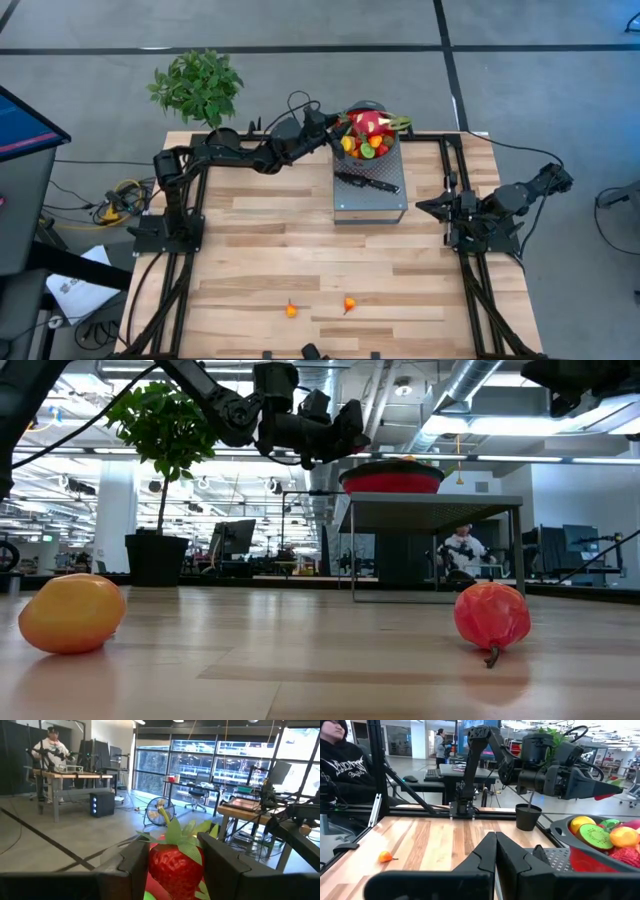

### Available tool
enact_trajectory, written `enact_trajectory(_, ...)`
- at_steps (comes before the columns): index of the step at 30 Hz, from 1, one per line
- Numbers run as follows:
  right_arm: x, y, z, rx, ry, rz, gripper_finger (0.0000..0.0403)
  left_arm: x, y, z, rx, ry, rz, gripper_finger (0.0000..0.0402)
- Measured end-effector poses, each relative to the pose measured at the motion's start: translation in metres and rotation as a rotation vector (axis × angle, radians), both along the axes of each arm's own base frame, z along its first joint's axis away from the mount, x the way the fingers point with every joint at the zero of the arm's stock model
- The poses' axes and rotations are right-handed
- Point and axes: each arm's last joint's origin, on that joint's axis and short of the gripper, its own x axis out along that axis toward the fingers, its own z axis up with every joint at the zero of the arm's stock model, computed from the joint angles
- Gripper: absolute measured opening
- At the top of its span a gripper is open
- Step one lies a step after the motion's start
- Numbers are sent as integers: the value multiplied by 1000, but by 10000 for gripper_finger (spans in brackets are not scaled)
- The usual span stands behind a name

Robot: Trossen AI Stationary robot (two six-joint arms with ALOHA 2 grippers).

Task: Pick & Place Fruit
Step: Put the strawberry into the red colander on the shelf, then put the yellow pear into the red colander on the shelf

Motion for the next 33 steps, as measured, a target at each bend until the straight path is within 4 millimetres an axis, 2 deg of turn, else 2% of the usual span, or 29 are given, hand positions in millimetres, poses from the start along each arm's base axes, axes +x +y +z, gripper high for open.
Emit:
enact_trajectory(6,0,0,1,5,-9,-1,0,2,1,-4,-3,13,-17,146)
enact_trajectory(11,0,0,2,8,-15,-1,0,14,5,-28,-38,50,-30,146)
enact_trajectory(16,0,0,2,15,-24,-1,0,27,10,-27,-24,28,-33,146)
enact_trajectory(23,0,0,3,4,-22,-1,0,23,9,-12,26,28,-12,148)
enact_trajectory(33,0,0,2,-7,-14,0,0,23,8,-13,5,44,-32,203)
